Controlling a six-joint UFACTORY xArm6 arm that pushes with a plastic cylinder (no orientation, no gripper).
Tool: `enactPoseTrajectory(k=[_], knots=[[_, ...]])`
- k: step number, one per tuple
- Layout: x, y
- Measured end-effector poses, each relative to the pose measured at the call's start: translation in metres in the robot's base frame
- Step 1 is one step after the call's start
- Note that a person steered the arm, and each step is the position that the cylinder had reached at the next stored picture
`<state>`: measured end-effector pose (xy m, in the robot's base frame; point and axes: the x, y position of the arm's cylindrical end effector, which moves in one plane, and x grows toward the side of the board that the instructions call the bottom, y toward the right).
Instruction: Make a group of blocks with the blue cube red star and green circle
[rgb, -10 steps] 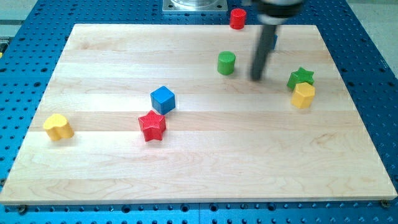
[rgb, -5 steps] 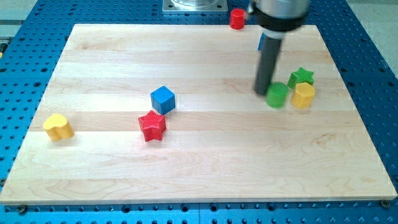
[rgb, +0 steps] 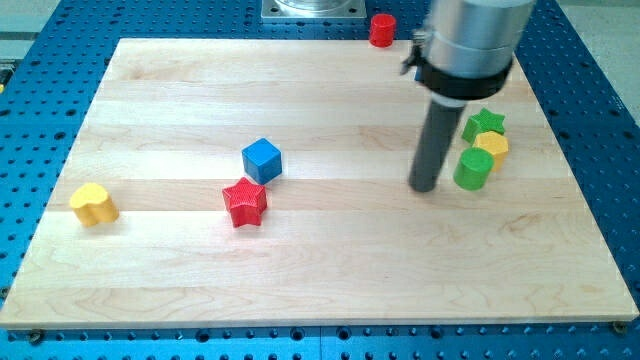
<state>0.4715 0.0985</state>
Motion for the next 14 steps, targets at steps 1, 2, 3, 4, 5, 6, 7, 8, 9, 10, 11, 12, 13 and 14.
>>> enactPoseTrajectory(k=[1, 2, 3, 4, 5, 6, 7, 8, 9, 10, 11, 12, 13, 14], knots=[[0.065, -0.145], [0.039, -0.227], [0.001, -0.262], [-0.043, -0.206], [-0.056, -0.104], [-0.059, -0.014], [-0.072, -0.106], [-0.027, -0.186], [-0.015, -0.121], [-0.012, -0.083], [0.053, -0.15], [0.039, -0.09], [-0.002, -0.043], [-0.038, -0.01]])
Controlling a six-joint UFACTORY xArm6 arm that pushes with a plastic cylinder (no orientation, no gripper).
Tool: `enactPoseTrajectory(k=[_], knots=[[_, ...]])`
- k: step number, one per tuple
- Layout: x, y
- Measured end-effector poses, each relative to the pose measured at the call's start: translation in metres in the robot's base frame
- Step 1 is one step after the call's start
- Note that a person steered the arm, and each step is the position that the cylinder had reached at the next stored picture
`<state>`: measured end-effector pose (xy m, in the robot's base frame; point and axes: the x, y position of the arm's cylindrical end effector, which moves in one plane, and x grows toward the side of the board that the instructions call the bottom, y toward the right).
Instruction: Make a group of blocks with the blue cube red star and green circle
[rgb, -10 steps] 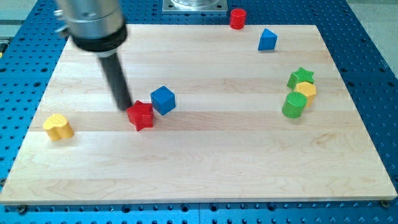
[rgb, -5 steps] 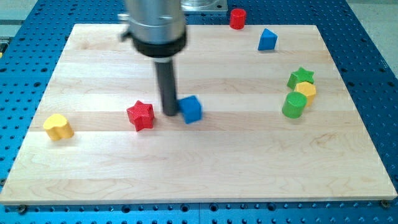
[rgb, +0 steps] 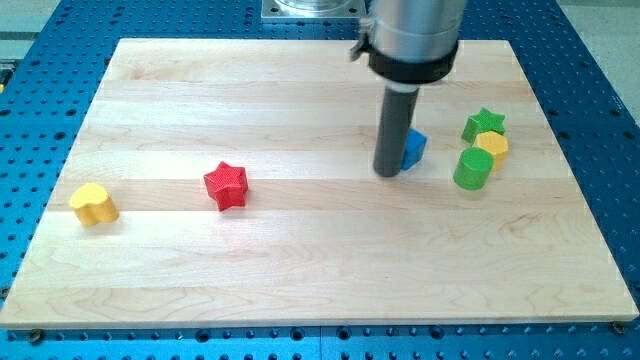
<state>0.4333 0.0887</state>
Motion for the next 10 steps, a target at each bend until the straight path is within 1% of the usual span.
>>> enactPoseTrajectory(k=[1, 2, 4, 5, 6, 7, 8, 9, 10], knots=[[-0.004, -0.042], [-0.015, 0.018], [-0.019, -0.067], [-0.021, -0.143], [0.035, -0.202], [0.041, -0.145], [0.041, -0.177], [0.047, -0.251], [0.104, -0.232]])
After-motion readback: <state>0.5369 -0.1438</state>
